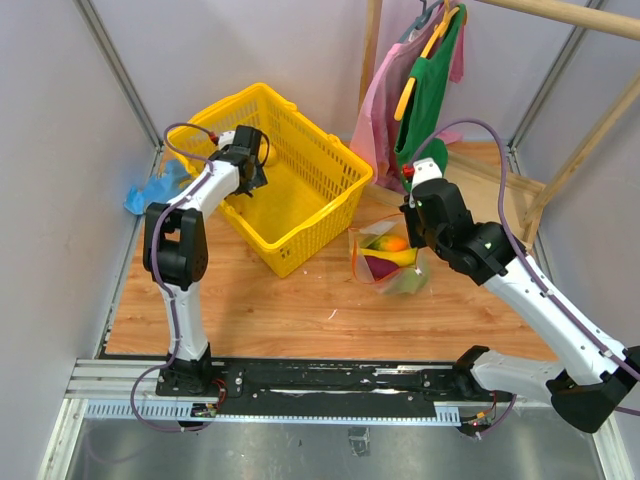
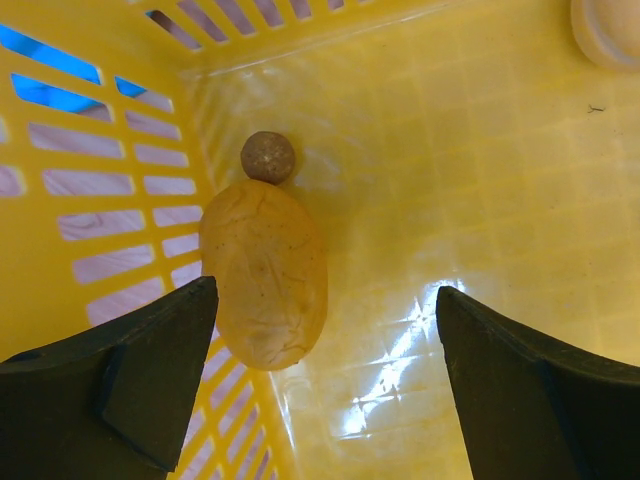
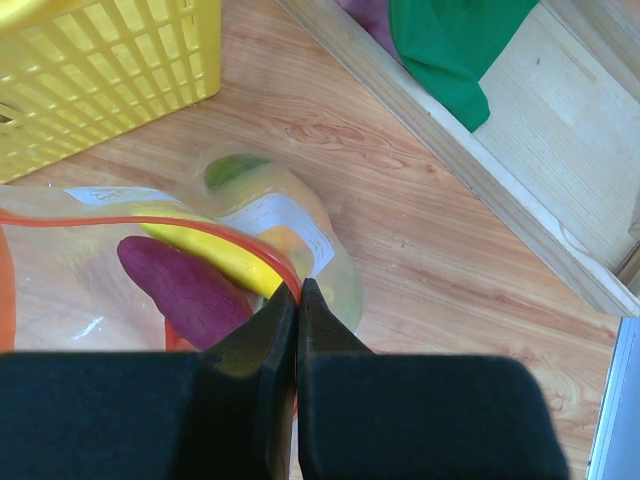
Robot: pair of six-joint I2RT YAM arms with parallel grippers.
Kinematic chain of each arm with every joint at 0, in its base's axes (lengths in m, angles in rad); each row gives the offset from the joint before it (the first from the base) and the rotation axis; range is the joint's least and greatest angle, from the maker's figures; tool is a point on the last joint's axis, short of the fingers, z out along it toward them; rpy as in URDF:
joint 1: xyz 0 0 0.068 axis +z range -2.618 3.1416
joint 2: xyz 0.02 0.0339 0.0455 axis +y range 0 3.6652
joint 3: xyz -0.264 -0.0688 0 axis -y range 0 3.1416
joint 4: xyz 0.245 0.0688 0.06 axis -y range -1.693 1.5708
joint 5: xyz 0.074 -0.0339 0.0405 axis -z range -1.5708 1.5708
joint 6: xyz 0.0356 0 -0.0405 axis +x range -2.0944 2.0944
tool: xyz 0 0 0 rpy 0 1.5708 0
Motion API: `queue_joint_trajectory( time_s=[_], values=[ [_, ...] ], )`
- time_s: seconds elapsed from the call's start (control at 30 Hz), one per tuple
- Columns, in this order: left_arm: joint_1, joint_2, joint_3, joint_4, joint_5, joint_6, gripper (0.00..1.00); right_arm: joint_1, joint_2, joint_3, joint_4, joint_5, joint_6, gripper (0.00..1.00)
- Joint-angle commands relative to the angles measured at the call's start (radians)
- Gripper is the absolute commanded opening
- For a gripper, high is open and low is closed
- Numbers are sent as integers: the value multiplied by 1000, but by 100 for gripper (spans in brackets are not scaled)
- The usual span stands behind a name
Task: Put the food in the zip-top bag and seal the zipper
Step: Pick up the fake fruit from the bin.
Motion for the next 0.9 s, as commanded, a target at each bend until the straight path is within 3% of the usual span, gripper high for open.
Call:
queue_joint_trajectory(
  time_s=[0.0, 0.63, 0.87],
  values=[
    [38, 27, -33, 26, 32, -48, 93, 3, -2, -5, 46, 29, -14, 1],
    [64, 99, -117, 107, 196, -48, 77, 3, 18, 4, 50, 31, -13, 1],
    [64, 104, -128, 133, 196, -21, 72, 3, 22, 5, 52, 27, -13, 1]
  ],
)
